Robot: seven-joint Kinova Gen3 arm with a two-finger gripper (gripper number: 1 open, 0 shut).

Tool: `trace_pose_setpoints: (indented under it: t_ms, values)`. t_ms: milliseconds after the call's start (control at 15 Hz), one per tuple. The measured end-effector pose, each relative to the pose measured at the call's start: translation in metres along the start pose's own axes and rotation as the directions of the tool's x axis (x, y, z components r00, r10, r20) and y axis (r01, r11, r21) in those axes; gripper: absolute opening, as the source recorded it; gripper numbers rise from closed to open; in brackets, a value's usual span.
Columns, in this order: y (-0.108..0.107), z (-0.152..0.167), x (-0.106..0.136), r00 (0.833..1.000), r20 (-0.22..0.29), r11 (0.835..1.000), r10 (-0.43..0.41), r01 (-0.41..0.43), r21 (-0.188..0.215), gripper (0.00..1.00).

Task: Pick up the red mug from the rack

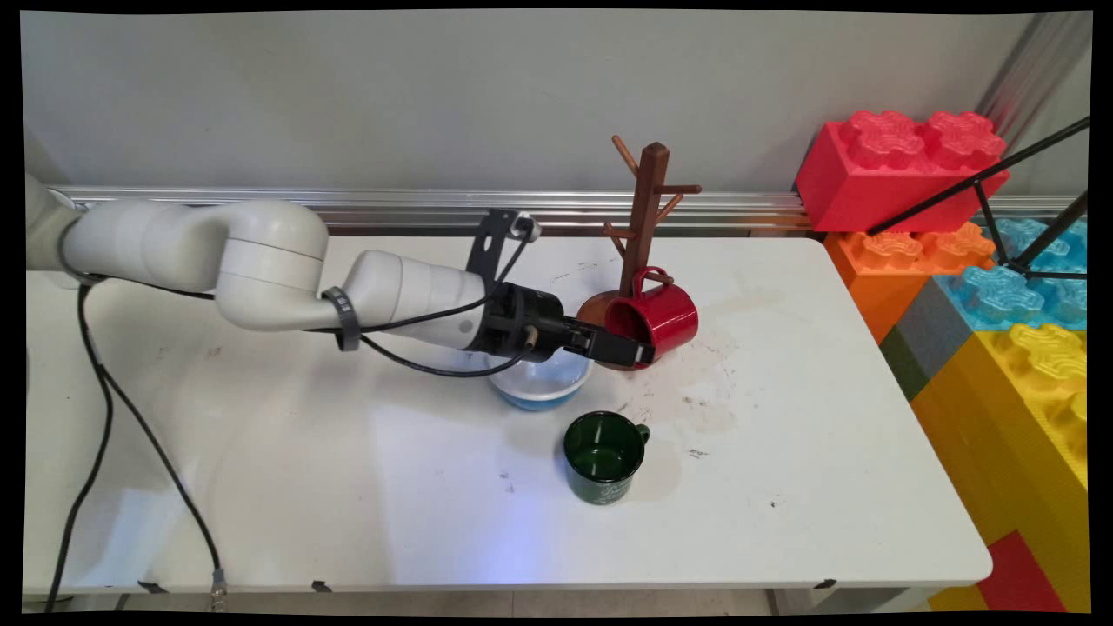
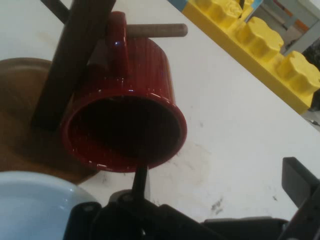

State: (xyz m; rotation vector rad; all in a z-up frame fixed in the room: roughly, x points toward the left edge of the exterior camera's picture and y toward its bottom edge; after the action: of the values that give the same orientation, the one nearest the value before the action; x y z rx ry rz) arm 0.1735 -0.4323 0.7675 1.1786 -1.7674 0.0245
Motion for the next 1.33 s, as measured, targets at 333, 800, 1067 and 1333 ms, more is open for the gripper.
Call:
trace_pose_setpoints:
  t_ms: [333, 800, 1067, 1333]
  values:
    - [-0.001, 0.018, -0.001, 1.0, -0.011, 1.0, -0.001, 0.002, 0.008, 1.0]
    - [-0.003, 0.048, -0.001, 0.999, -0.033, 1.0, -0.018, 0.019, 0.019, 1.0]
    - [-0.005, 0.063, 0.001, 0.998, -0.05, 0.999, -0.027, 0.028, 0.028, 1.0]
    - [-0.006, 0.073, 0.003, 0.997, -0.063, 0.999, -0.035, 0.037, 0.033, 1.0]
